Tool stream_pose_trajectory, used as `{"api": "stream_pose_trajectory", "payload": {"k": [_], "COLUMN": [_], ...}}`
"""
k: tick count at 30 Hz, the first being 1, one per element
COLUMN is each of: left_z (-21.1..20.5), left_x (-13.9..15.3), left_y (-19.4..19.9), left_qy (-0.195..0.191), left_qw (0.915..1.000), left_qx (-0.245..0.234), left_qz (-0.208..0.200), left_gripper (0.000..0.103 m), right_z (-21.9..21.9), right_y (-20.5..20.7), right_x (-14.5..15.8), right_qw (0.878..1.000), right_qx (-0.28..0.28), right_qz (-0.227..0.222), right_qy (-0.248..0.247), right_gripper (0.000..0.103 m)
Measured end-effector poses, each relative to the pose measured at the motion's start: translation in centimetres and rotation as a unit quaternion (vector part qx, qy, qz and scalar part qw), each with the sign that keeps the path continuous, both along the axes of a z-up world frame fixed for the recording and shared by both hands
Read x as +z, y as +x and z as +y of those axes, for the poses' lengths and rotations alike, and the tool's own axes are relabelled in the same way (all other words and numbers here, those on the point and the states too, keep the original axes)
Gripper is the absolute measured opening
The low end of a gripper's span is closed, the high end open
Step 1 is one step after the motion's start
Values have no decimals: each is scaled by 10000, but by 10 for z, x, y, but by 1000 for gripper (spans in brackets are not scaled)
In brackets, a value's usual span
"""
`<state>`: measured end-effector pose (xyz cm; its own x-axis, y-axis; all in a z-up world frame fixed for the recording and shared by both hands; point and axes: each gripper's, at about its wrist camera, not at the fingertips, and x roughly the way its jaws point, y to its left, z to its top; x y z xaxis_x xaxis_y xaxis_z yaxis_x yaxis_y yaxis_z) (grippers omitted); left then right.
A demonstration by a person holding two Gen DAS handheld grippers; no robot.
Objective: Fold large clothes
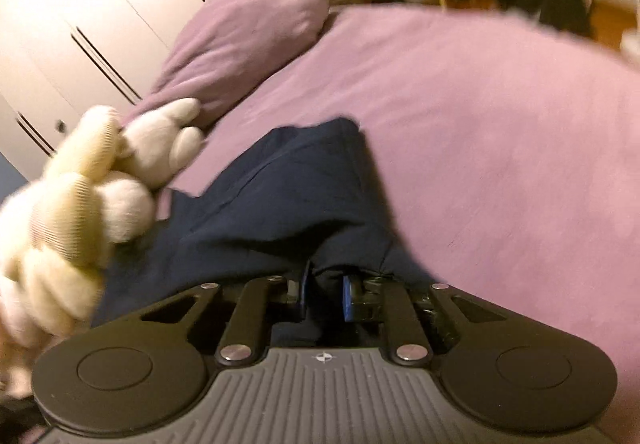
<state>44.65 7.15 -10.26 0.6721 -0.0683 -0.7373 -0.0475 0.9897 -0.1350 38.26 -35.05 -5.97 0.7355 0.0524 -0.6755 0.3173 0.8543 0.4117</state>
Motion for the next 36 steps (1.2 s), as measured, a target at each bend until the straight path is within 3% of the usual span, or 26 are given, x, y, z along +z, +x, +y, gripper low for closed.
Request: {"api": "stream_pose_trajectory", "payload": {"k": [2, 4, 7, 9, 11, 12, 13, 15, 17, 18, 20, 23, 26, 29, 30, 31, 33, 35, 36], "left_z": [-7, -1, 13, 21, 23, 22, 19, 12, 9, 9, 11, 11, 12, 20, 22, 21, 18, 22, 26], "left_x": [-8, -4, 3, 3, 1, -1, -2, -7, -15, -17, -17, -14, -10, -15, -17, -17, -14, -8, -4], "left_y": [2, -6, -17, -18, -17, -15, -14, -9, -3, -3, -1, 0, -5, -6, -7, -8, -12, -20, -25], "left_qy": [400, 435, 512, 356, -39, -291, -429, -492, -422, -451, -567, -476, -294, -273, -292, -202, 60, 54, 12], "left_qw": [9992, 9990, 9984, 9991, 9998, 9995, 9990, 9986, 9987, 9985, 9979, 9984, 9994, 9993, 9992, 9993, 9994, 9995, 9993], "left_qx": [-11, -55, 58, 151, 176, 124, 79, 6, 56, 104, 185, 214, 182, 261, 267, 298, 333, 312, 381], "left_qz": [90, -65, -212, -195, -59, 5, 31, 181, 293, 288, 243, 208, 58, 68, 69, 48, -32, -48, -36], "left_gripper": [34, 41, 42, 41, 42, 48, 60, 75, 76, 73, 43, 33, 23, 22, 27, 40, 50, 67, 80], "right_z": [3, 6, 4, 11, 24, 30, 40, 64, 85, 93, 104, 110, 108, 119, 121, 124, 127, 133, 136], "right_y": [3, 1, -16, -35, -46, -47, -44, -29, -13, -5, 5, 5, 5, -8, -8, -6, -3, -4, -2], "right_x": [-8, -9, 12, 29, 40, 42, 43, 39, 25, 14, -9, -12, 3, 9, 6, -1, -17, -21, -20], "right_qw": [9993, 9981, 9976, 9937, 9870, 9845, 9816, 9748, 9690, 9663, 9613, 9566, 9636, 9599, 9579, 9569, 9540, 9466, 9435], "right_qx": [92, 271, 375, 455, 542, 620, 744, 1048, 1415, 1554, 1625, 1644, 1672, 1816, 1868, 1921, 1986, 2048, 2071], "right_qz": [102, 129, -14, -294, -561, -617, -640, -537, -331, -134, 156, 42, 30, -216, -239, -128, -49, -111, -73], "right_qy": [-360, -531, -578, -985, -1403, -1519, -1638, -1896, -2000, -2046, -2219, -2407, -2088, -2127, -2167, -2173, -2246, -2487, -2585], "right_gripper": [13, 14, 25, 31, 32, 32, 32, 31, 26, 25, 25, 25, 20, 20, 20, 20, 20, 20, 20]}}
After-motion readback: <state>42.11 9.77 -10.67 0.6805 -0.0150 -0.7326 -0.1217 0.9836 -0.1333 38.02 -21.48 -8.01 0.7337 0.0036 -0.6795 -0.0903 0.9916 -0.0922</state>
